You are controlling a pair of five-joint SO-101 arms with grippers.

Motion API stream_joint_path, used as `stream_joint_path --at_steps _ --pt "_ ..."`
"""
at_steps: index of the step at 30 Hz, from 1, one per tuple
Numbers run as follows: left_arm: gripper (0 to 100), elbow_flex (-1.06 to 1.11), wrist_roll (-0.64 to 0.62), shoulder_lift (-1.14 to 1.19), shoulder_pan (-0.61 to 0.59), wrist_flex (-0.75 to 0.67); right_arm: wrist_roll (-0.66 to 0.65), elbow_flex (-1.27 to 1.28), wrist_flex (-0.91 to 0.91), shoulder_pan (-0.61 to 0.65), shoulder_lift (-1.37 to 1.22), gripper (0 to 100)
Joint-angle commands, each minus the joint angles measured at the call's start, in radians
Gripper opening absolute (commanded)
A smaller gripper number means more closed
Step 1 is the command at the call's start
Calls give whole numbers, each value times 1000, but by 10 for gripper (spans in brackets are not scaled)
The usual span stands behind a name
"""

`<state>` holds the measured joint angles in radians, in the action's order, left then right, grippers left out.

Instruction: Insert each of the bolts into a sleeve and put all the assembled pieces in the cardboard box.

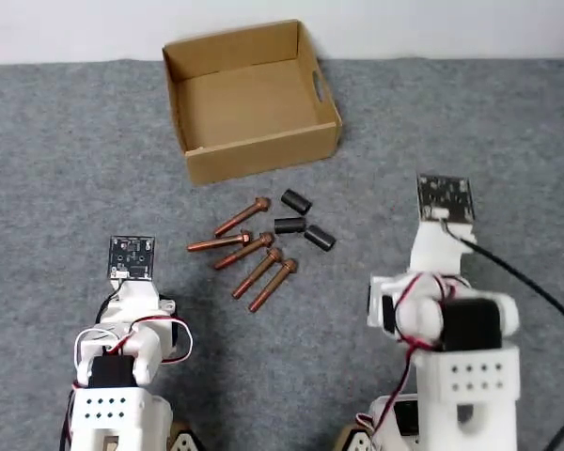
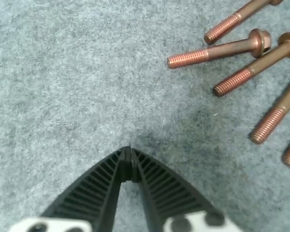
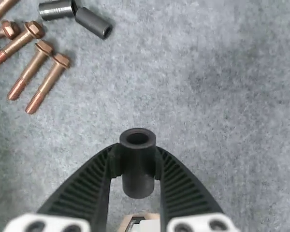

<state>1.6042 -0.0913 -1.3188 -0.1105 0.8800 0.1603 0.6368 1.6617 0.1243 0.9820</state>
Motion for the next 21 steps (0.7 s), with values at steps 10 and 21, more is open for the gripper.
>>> stream_joint_path --at_steps 10,21 --pt "5 -587 0 230 3 247 6 74 -8 -237 102 8" --pt "5 -1317 322 1152 5 559 11 124 -18 -240 104 8"
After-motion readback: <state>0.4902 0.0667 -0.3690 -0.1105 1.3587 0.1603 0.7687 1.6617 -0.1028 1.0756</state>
